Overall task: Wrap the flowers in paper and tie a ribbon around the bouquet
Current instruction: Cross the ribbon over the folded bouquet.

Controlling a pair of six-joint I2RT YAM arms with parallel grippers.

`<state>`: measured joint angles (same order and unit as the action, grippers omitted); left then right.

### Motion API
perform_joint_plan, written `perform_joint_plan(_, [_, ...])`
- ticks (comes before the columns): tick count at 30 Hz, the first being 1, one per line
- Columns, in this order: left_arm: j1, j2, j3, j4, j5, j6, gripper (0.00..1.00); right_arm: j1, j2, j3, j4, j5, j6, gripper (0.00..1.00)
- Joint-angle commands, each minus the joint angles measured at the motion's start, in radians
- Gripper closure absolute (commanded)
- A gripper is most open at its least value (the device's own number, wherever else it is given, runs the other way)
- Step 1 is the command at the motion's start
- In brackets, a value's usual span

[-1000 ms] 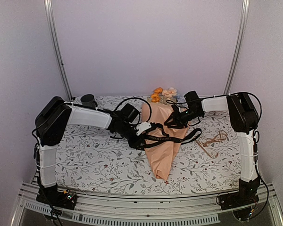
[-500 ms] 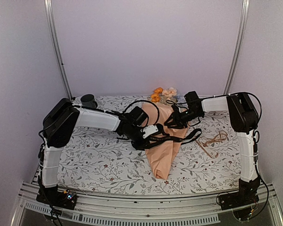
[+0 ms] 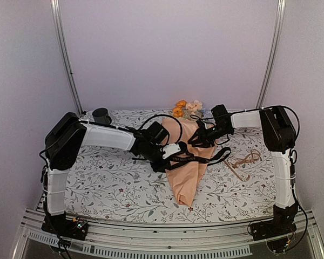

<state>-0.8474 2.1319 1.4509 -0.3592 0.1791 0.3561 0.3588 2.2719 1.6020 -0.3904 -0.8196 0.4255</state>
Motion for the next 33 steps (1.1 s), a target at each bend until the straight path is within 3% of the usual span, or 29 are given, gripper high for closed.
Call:
perform_joint_plan(1, [-0.006,-0.107,-0.040,0.043,0.076,-0.013,1.00,-0.002,0.028,-0.033,-0.047,0.020,0.007,0.66])
perform_joint_plan(7, [-0.047,-0.149,-0.062,0.070,0.149,0.012,1.00,-0.002,0.030,-0.031,-0.046,0.022,0.009,0.66])
perform_joint_plan(12, [-0.126,-0.155,0.011,0.057,0.227,0.028,1.00,-0.003,0.032,-0.031,-0.047,0.025,0.007,0.66])
perform_joint_plan(16, [-0.239,-0.133,0.133,0.109,0.352,0.074,1.00,-0.002,0.043,-0.030,-0.045,0.024,0.007,0.66])
perform_joint_plan(21, [-0.326,0.010,0.358,0.066,0.519,0.103,1.00,-0.002,0.039,-0.036,-0.045,0.027,0.010,0.66])
perform_joint_plan(27, [-0.333,0.093,0.375,0.064,0.546,0.084,1.00,-0.003,0.037,-0.039,-0.046,0.029,0.004,0.66])
perform_joint_plan(33, [-0.287,0.077,0.283,0.140,0.454,0.027,1.00,-0.002,0.037,-0.038,-0.041,0.022,0.004,0.66])
